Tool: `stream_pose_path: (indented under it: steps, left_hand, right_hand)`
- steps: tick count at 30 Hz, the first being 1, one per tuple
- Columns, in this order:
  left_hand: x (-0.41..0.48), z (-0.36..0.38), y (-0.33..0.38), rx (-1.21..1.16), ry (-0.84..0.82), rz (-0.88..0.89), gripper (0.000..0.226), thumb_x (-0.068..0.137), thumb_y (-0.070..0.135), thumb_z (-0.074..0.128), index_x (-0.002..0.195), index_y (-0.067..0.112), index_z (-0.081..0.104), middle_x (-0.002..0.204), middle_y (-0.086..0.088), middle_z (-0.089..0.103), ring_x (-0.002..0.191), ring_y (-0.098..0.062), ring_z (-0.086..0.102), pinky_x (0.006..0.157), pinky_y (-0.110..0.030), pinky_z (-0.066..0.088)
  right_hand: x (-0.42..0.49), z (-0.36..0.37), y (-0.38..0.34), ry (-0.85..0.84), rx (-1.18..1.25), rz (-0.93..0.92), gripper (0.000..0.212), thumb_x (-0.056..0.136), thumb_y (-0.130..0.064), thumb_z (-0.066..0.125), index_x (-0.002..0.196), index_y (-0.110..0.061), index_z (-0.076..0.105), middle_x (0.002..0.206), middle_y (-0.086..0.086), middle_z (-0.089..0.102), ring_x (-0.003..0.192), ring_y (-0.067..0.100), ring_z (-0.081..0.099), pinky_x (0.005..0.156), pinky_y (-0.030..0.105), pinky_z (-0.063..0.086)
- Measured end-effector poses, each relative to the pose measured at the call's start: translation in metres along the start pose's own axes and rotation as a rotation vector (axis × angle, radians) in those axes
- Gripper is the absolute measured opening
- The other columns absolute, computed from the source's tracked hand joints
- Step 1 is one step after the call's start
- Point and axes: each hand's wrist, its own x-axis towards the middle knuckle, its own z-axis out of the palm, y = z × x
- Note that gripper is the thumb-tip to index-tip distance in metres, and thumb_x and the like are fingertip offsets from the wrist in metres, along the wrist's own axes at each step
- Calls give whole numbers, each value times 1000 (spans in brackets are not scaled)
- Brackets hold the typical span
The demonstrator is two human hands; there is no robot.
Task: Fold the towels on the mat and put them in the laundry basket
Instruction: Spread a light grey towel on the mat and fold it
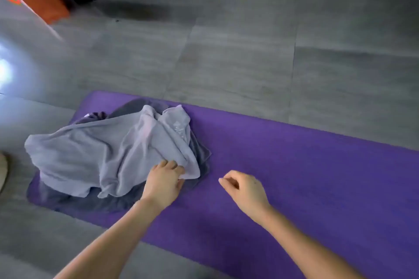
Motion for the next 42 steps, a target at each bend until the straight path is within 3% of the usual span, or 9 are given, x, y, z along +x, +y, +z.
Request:
stream_pose_path:
  steps: [10,13,16,20,25,28,34,38,42]
  left_hand:
    - [54,162,-73,543,32,287,8,64,22,64,71,19,64,74,0,58,68,-24,54,67,-35,29]
    - [57,176,-83,563,121,277,20,71,12,44,73,17,63,73,0,58,68,-24,55,70,-36,31]
    - [48,166,-83,494,130,96,15,62,14,69,75,15,62,75,-3,58,69,-26,55,71,-38,32]
    - [38,146,-82,420,73,-4,42,49,40,82,80,15,66,77,-4,61,70,-28,59,73,-39,31]
    - [36,131,-53,455,140,12,6,61,19,68,67,20,68,60,1,61,53,-23,58,67,-33,28]
    - [42,118,-15,403,117,-86,38,46,40,88,73,19,70,64,0,65,58,-24,61,69,-33,43]
    - [54,109,126,211,182,124,52,71,70,45,82,26,69,68,10,65,62,-16,62,63,-30,50]
    - [66,128,227,326,130,384,41,40,40,86,75,27,68,64,10,64,56,-14,61,56,-25,49]
    - [75,143,331,196,146,527,34,42,15,87,51,24,56,46,6,54,42,-15,54,46,-19,41]
  right_hand:
    - [158,177,91,26,-314,-129,45,89,-51,53,123,-23,58,118,0,56,112,23,47,83,31,41]
    - [178,204,88,135,-288,-167,27,89,-39,56,101,-17,67,109,3,58,107,25,49,77,32,42]
    - [174,201,83,309,-145,-137,19,86,-27,59,81,-10,66,95,4,62,93,25,51,64,32,37]
    - [163,146,88,456,-87,-159,17,84,-25,62,75,-11,63,86,1,61,85,25,53,60,31,35]
    - [144,41,120,496,-102,-270,16,84,-28,63,77,-13,64,87,-3,60,84,21,56,67,33,41]
    - [116,-17,141,559,-91,-305,17,85,-27,62,77,-12,63,89,-6,58,81,18,54,65,31,39]
    - [30,-141,229,935,21,-46,20,84,-24,61,70,-10,56,88,-3,51,79,20,51,67,28,32]
    - [-50,-188,309,1064,2,94,20,82,-22,63,70,-7,58,89,-3,53,79,19,49,68,28,32]
    - [-133,-219,394,1275,71,279,16,84,-21,61,76,-7,59,89,-1,54,78,20,49,69,29,32]
